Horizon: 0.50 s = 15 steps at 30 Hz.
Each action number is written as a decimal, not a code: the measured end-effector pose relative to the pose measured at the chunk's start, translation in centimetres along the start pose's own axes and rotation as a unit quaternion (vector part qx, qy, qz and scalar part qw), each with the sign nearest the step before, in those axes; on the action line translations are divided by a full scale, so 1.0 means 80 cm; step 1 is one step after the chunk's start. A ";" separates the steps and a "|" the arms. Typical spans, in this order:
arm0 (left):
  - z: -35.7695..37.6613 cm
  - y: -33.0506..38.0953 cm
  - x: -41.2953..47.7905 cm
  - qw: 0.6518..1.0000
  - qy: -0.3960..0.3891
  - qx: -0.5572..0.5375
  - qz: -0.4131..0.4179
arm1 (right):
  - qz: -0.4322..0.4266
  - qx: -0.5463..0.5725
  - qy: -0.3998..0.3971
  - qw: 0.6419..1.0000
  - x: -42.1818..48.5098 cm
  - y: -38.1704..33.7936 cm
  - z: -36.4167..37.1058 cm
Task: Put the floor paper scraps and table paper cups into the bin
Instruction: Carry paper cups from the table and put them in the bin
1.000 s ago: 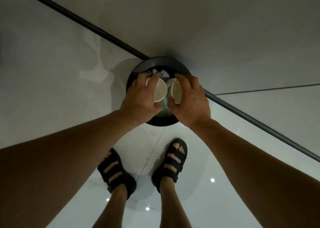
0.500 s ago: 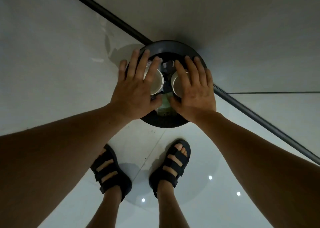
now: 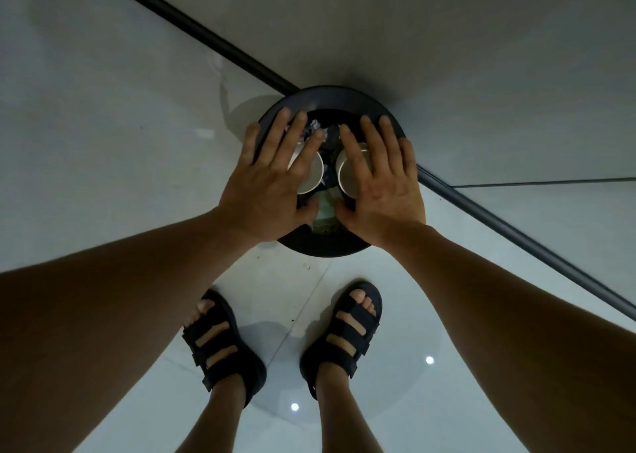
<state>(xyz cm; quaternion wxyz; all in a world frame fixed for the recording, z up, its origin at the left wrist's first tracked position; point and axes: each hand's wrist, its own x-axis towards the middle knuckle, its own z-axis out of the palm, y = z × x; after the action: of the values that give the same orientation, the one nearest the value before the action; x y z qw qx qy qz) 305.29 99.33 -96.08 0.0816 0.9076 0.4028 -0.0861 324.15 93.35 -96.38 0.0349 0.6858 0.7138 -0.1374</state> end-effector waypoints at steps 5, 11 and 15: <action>-0.054 -0.001 -0.030 1.000 -0.019 -0.015 0.002 | 0.051 0.067 -0.023 0.996 -0.030 -0.001 -0.052; -0.178 0.020 -0.057 0.997 -0.040 -0.054 -0.031 | 0.128 0.099 -0.054 0.985 -0.102 -0.006 -0.155; -0.271 0.048 -0.067 0.996 -0.057 -0.061 -0.027 | 0.187 0.103 -0.059 0.975 -0.155 -0.012 -0.236</action>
<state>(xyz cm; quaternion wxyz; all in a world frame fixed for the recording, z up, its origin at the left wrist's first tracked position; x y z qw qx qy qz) 306.58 97.65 -73.48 0.1568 0.8832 0.4268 -0.1150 326.54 85.88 -75.14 0.0317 0.7980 0.5514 -0.2412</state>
